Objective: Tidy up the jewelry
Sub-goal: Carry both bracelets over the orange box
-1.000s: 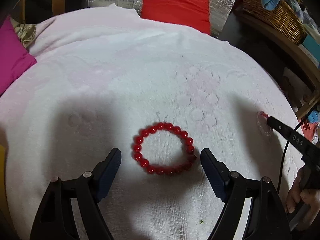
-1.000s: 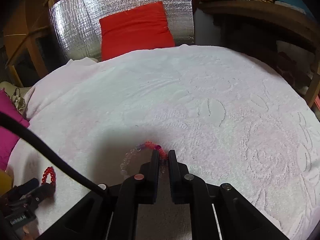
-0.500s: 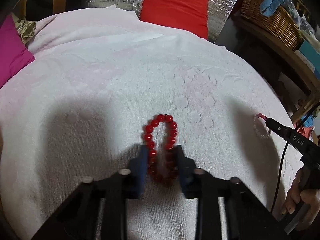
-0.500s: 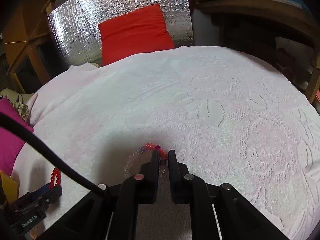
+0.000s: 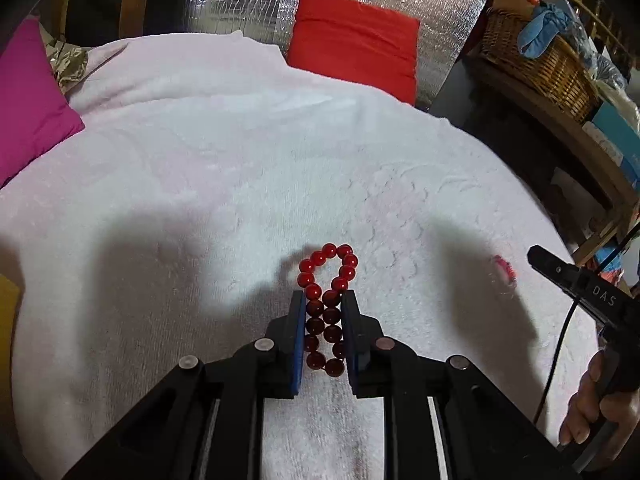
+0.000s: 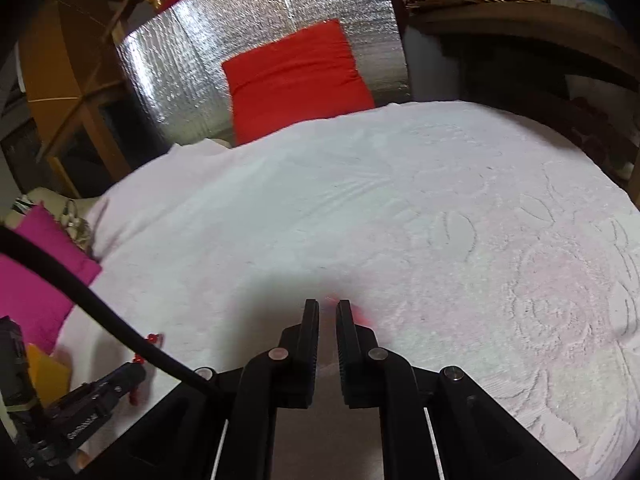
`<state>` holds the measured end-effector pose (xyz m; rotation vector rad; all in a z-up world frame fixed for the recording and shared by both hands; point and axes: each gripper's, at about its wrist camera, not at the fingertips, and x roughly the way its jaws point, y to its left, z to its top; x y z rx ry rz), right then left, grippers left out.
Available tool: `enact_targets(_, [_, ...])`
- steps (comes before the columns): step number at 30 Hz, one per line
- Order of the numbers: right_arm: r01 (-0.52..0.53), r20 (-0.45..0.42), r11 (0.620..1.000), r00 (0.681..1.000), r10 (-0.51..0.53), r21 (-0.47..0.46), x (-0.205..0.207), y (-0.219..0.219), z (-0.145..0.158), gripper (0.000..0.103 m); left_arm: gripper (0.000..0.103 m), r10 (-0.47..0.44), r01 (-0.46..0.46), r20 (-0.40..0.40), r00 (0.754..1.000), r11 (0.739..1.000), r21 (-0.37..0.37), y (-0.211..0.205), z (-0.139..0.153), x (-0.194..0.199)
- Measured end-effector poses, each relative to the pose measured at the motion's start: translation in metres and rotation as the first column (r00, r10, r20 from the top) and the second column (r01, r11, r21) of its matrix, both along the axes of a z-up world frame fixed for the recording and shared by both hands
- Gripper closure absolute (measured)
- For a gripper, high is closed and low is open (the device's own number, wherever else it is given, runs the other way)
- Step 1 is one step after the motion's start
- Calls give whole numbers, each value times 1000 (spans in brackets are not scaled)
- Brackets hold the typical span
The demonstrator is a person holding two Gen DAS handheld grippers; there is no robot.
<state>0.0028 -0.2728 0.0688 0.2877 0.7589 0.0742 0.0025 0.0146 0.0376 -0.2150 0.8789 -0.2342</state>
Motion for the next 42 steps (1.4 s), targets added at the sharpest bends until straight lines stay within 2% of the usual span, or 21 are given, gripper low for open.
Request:
enact_targets(3, [-31, 17, 999, 999, 30, 17, -5, 6, 6, 93, 85, 10, -10, 15, 1000, 1000, 4, 1, 7, -4])
enact_targets(7, [-75, 35, 993, 997, 72, 90, -10, 7, 16, 93, 85, 35, -35, 19, 999, 999, -6, 7, 14, -12])
enact_targets(19, [-103, 75, 947, 994, 84, 304, -30, -14, 38, 93, 85, 97, -99, 90, 991, 995, 27, 21, 43, -45])
enact_targets(22, [-76, 83, 965, 995, 57, 252, -36, -15, 43, 93, 85, 107, -110, 89, 990, 993, 36, 24, 42, -50])
enact_targets(25, [-39, 51, 977, 998, 29, 209, -32, -16, 37, 93, 85, 115, -118, 65, 991, 992, 41, 27, 36, -54])
enact_targets(28, [-1, -10, 995, 1000, 2, 103, -16, -13, 21, 92, 85, 111, -114, 56, 992, 992, 48, 27, 32, -56])
enact_targets(29, [6, -28, 997, 1000, -4, 78, -12, -13, 15, 90, 85, 109, -112, 58, 992, 992, 51, 27, 33, -56])
enact_targets(30, [16, -49, 999, 999, -13, 52, -6, -12, 9, 84, 85, 107, -111, 58, 992, 993, 52, 28, 33, -55])
enact_targets(32, [25, -75, 1000, 997, -25, 11, 5, -11, -1, 81, 85, 104, -107, 57, 993, 993, 47, 29, 33, -54])
enact_targets(38, [6, -156, 992, 987, -25, -125, 29, 1, -28, 81, 85, 88, -91, 60, 994, 995, 42, 30, 35, -49])
enact_targets(42, [-10, -137, 976, 990, -20, -219, 32, 12, -29, 80, 85, 83, -85, 64, 994, 996, 33, 33, 37, -48])
